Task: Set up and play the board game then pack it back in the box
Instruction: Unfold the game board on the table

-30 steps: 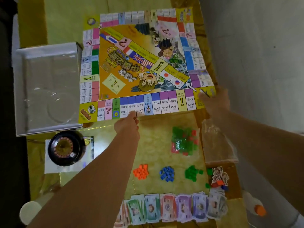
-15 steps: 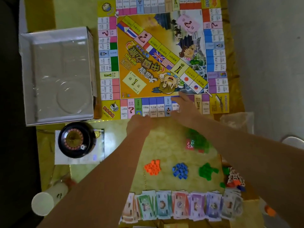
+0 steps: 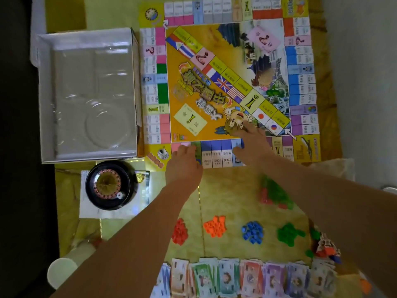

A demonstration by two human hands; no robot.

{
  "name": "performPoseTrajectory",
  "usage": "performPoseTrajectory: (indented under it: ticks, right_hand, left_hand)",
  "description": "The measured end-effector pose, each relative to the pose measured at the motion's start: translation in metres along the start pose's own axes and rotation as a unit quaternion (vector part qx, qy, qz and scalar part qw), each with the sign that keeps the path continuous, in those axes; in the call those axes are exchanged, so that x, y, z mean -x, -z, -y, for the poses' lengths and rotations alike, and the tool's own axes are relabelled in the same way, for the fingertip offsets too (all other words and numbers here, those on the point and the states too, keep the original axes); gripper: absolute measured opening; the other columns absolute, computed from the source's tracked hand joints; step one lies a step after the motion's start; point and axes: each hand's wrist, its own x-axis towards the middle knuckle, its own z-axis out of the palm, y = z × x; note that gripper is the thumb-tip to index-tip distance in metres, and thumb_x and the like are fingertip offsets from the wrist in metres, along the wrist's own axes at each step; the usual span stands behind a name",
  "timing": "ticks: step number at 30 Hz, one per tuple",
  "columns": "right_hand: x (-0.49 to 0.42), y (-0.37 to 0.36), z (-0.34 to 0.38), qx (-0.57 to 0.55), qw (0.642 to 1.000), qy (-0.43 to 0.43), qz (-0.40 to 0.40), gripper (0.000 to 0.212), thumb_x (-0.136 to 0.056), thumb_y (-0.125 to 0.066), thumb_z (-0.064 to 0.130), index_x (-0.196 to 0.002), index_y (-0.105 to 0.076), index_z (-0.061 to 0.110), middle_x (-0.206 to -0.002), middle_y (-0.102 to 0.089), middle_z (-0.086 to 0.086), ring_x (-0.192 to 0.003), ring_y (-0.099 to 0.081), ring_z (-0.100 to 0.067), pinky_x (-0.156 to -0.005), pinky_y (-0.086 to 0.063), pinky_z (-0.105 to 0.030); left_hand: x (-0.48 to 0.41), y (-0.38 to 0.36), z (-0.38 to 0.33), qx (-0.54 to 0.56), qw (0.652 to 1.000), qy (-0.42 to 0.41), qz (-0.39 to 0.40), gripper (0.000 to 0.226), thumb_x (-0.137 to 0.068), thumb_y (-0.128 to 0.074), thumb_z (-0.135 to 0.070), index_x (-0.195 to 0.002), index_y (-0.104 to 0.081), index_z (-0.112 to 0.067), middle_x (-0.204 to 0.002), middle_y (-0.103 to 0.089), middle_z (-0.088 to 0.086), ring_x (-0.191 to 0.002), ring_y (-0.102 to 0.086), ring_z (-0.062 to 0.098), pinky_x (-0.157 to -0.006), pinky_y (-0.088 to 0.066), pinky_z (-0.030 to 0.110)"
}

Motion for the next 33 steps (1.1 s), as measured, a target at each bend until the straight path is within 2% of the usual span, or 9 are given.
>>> performPoseTrajectory:
  ticks: [2,8,15,18,21,23,26,30,33]
  right_hand:
    - [0.002,-0.004,0.000,0.003,1.000,-0.005,0.007,0.057,-0.093,-0.058,0.016,-0.145,-0.039,0.026,-0.161,-0.006,0.003,-0.148,0.001,-0.030,-0.115,-0.022,-0.047]
    - [0.006,0.001,0.000,-0.011,0.999,-0.005,-0.045,0.051,-0.090,-0.059,0.014,-0.139,-0.046,0.022,-0.161,-0.006,0.000,-0.146,-0.004,-0.031,-0.111,-0.028,-0.045]
    - [0.009,0.003,0.001,-0.023,0.999,-0.011,0.036,0.051,-0.093,-0.058,0.018,-0.142,-0.044,0.024,-0.161,-0.004,0.002,-0.147,0.000,-0.032,-0.116,-0.020,-0.047]
    - [0.010,0.008,-0.005,-0.053,0.998,0.004,-0.012,0.053,-0.091,-0.059,0.014,-0.141,-0.044,0.021,-0.160,-0.010,-0.001,-0.147,-0.005,-0.029,-0.116,-0.020,-0.044]
    - [0.009,0.014,-0.019,-0.029,0.997,-0.021,-0.064,0.062,-0.089,-0.059,0.014,-0.145,-0.036,0.025,-0.161,-0.005,-0.001,-0.147,-0.004,-0.029,-0.112,-0.032,-0.048]
    - [0.010,0.019,-0.031,-0.029,0.997,-0.048,-0.044,0.062,-0.090,-0.058,0.016,-0.147,-0.034,0.025,-0.161,-0.005,-0.001,-0.147,-0.003,-0.030,-0.112,-0.028,-0.046]
    - [0.014,0.025,-0.047,-0.095,0.994,-0.052,0.017,0.051,-0.091,-0.057,0.013,-0.140,-0.047,0.022,-0.161,-0.006,0.004,-0.147,-0.002,-0.026,-0.116,-0.023,-0.044]
    - [0.021,0.030,-0.059,-0.189,0.981,-0.031,-0.004,0.046,-0.092,-0.057,0.006,-0.135,-0.051,0.019,-0.157,-0.019,-0.001,-0.141,-0.027,-0.028,-0.100,-0.048,-0.037]
    - [0.031,0.032,-0.063,-0.201,0.978,-0.015,-0.059,0.039,-0.094,-0.053,0.006,-0.132,-0.055,0.016,-0.138,-0.043,-0.001,-0.117,-0.048,-0.018,-0.078,-0.047,-0.018]
  left_hand:
    - [0.002,0.001,0.001,-0.002,1.000,0.001,0.001,0.041,-0.094,-0.049,-0.021,-0.134,-0.044,-0.014,-0.131,-0.042,0.009,-0.118,-0.041,0.028,-0.091,-0.041,0.037]
    - [-0.006,0.012,0.000,0.036,0.999,-0.025,0.010,0.056,-0.090,-0.052,-0.016,-0.142,-0.039,-0.033,-0.149,-0.027,0.000,-0.130,-0.034,0.028,-0.096,-0.044,0.045]
    - [-0.014,0.017,-0.009,-0.036,0.998,0.038,0.020,0.046,-0.093,-0.051,-0.023,-0.137,-0.041,-0.014,-0.136,-0.036,0.010,-0.122,-0.039,0.031,-0.089,-0.046,0.043]
    - [-0.015,0.018,-0.020,-0.026,0.999,0.013,-0.016,0.056,-0.091,-0.053,-0.019,-0.144,-0.034,-0.024,-0.144,-0.027,0.010,-0.126,-0.035,0.031,-0.091,-0.045,0.043]
    - [-0.015,0.014,-0.034,-0.008,0.999,-0.044,0.004,0.064,-0.091,-0.055,-0.015,-0.146,-0.027,-0.032,-0.152,-0.019,0.006,-0.130,-0.030,0.032,-0.091,-0.045,0.042]
    - [-0.015,0.008,-0.044,0.006,0.999,-0.033,0.033,0.056,-0.092,-0.055,-0.018,-0.143,-0.033,-0.028,-0.150,-0.021,0.006,-0.129,-0.031,0.032,-0.093,-0.044,0.042]
    - [-0.016,0.004,-0.051,-0.008,0.999,-0.009,0.051,0.049,-0.094,-0.054,-0.022,-0.140,-0.039,-0.024,-0.148,-0.020,0.008,-0.128,-0.029,0.032,-0.098,-0.044,0.044]
    - [-0.014,0.005,-0.056,-0.005,0.999,-0.003,0.035,0.044,-0.094,-0.053,-0.020,-0.137,-0.044,-0.022,-0.142,-0.029,0.011,-0.125,-0.033,0.034,-0.096,-0.043,0.043]
    - [-0.005,0.003,-0.060,0.014,1.000,-0.002,0.001,0.037,-0.093,-0.052,-0.017,-0.130,-0.051,-0.016,-0.132,-0.040,0.014,-0.122,-0.038,0.033,-0.095,-0.042,0.041]
